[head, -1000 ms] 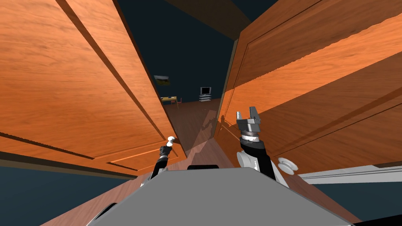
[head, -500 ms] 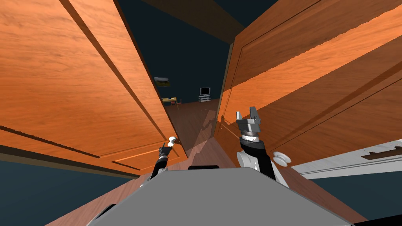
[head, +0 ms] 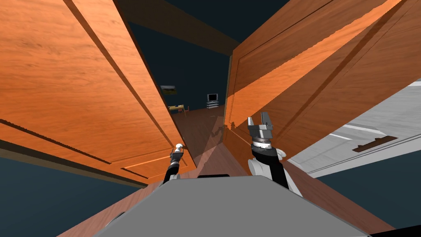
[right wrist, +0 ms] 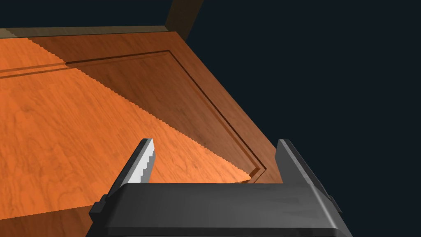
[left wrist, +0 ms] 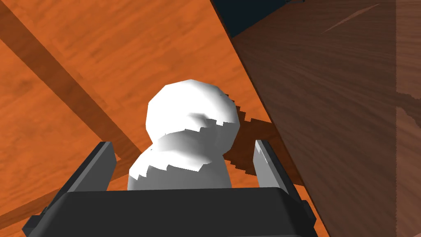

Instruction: Pull the door open

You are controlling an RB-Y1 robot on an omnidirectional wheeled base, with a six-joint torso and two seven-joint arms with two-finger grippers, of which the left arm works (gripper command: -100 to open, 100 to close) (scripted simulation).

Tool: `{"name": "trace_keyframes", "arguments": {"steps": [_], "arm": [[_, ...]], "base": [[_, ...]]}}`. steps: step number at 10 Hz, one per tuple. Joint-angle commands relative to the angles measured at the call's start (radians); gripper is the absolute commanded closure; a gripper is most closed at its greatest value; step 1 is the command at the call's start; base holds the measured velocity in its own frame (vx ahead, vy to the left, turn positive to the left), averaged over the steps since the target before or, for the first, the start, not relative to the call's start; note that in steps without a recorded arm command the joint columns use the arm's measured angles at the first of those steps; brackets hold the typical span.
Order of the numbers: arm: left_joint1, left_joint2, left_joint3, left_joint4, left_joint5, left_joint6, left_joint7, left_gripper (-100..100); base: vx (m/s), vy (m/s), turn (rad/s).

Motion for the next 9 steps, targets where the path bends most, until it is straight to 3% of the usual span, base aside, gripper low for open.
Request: {"name": "trace_keyframes", "arguments": {"steps": [1,9], "arm": [[0.004,-0.006,-0.009,-0.022,0.020,0.009,0.041,-100],[0.013,-0.045,-0.052,-0.100,0.116,0.038,0.224,-100]], "base": [[-0.093,0.014,-0.022],[-0.096,0.014,-0.025]]}}
